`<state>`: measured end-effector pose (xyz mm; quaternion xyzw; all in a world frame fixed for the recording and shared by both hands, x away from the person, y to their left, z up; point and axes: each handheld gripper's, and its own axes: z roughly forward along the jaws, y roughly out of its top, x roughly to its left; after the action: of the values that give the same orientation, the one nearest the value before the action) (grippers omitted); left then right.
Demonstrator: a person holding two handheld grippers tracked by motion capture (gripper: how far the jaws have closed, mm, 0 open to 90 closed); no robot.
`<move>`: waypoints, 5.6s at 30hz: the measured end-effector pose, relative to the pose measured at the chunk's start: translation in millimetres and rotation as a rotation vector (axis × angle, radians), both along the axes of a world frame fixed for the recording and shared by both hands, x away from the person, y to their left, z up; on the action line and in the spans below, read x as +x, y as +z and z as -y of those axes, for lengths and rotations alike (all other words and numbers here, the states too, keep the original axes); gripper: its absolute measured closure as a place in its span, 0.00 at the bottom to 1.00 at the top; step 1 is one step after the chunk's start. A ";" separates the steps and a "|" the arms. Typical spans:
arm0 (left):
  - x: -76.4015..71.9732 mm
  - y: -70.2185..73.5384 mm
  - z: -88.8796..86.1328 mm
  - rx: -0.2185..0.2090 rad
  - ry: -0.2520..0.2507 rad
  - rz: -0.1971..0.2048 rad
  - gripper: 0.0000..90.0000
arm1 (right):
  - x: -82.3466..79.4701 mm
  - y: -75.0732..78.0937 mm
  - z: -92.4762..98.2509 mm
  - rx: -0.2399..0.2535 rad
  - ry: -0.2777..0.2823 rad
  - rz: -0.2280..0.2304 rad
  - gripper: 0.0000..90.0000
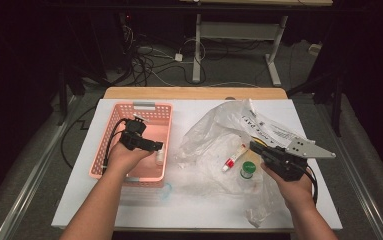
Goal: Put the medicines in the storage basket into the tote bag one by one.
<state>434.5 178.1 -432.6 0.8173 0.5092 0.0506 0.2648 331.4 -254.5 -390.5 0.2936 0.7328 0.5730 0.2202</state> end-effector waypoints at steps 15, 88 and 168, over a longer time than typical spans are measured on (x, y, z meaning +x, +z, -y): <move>6.7 -13.5 11.8 0.047 -0.070 -0.112 0.23 | -0.6 2.2 1.1 0.004 0.002 0.010 1.00; -32.3 21.4 3.5 0.022 -0.080 0.090 0.65 | -1.6 3.9 1.3 0.005 0.007 0.022 1.00; -121.8 5.2 147.4 -0.267 -0.371 0.428 0.64 | -4.2 2.1 -5.2 -0.013 0.023 0.019 1.00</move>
<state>312.7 30.6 -427.4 0.8250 0.2864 0.1051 0.4758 327.1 -249.3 -388.4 0.2784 0.7375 0.5736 0.2224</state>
